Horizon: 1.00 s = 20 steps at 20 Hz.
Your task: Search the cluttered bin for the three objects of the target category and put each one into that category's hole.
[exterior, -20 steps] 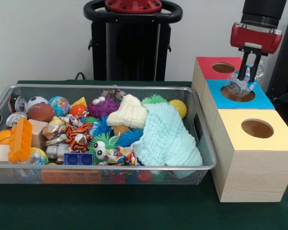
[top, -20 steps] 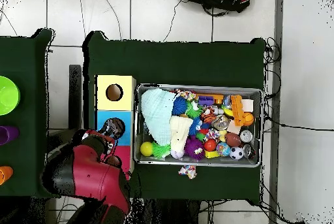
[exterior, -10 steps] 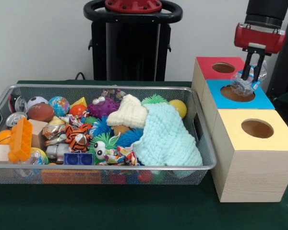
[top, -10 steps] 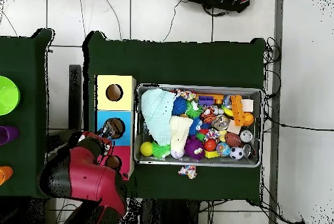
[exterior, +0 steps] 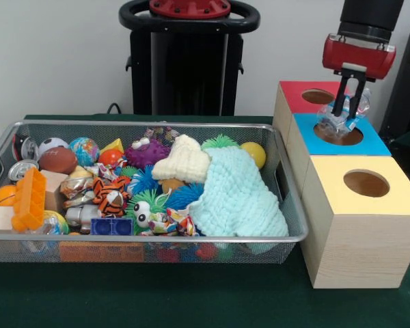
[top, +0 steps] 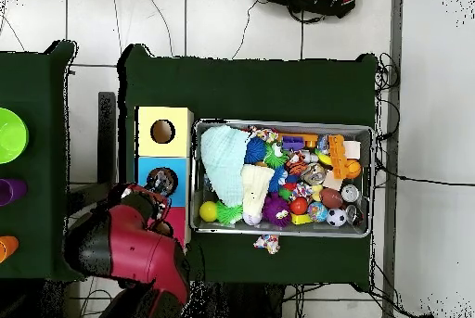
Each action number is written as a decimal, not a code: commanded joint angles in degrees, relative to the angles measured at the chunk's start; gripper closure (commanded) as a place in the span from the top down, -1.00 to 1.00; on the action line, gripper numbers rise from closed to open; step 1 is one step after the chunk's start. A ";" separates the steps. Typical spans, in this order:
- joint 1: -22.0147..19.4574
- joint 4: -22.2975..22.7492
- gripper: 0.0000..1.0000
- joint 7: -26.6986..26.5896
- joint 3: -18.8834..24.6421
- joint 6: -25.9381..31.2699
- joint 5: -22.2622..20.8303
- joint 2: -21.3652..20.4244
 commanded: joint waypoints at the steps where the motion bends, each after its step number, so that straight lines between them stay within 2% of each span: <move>1: -2.96 3.79 -1.00 13.23 6.01 -1.85 0.99 0.56; 2: -3.00 3.75 1.00 13.22 5.98 -1.77 0.90 0.53; 13: -3.26 3.93 1.00 13.22 6.29 -0.71 1.08 0.19; 20: -5.12 4.95 1.00 13.06 8.37 -3.30 0.37 -0.12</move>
